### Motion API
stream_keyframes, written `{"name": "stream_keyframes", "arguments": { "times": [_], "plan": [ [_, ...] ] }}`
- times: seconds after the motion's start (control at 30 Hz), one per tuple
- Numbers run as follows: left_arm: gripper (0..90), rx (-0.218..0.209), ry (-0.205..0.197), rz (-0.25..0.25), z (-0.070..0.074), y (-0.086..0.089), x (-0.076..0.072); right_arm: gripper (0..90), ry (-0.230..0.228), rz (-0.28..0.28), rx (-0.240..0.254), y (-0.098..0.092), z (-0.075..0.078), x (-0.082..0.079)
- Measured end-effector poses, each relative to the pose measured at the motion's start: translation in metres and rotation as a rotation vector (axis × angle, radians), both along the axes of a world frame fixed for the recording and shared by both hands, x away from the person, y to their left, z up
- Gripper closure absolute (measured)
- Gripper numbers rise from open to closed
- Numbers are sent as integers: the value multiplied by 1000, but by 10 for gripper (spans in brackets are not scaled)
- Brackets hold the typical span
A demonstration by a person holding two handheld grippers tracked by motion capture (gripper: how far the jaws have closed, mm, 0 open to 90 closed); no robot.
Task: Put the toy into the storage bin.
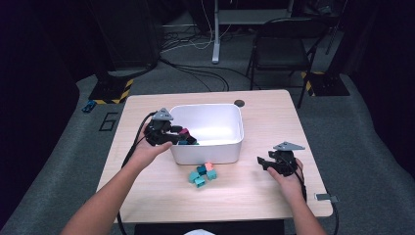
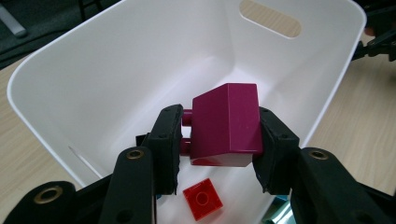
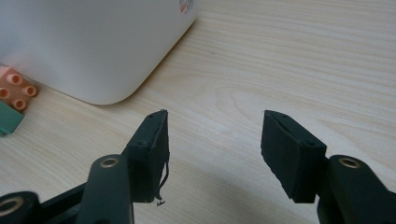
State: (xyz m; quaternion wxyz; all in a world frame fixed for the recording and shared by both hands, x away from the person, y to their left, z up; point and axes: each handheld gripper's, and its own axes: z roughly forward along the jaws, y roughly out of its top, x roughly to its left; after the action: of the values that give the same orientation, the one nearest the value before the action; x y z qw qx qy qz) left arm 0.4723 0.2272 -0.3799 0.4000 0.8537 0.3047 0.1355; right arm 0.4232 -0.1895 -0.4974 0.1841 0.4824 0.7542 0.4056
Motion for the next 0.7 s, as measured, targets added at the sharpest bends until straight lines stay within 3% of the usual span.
{"name": "stream_keyframes", "arguments": {
  "times": [0.07, 0.43, 0.7],
  "plan": [
    [565, 18, -4, 12, -2, -2, 3, 413, 0, -1, -1, 0, 0, 0],
    [563, 26, 26, 31, -7, -4, 8, 413, 1, 0, -3, -1, 0, 0],
    [529, 31, 23, 33, -8, -4, 8, 413, 3, -2, 2, -1, 0, 0]
  ]
}}
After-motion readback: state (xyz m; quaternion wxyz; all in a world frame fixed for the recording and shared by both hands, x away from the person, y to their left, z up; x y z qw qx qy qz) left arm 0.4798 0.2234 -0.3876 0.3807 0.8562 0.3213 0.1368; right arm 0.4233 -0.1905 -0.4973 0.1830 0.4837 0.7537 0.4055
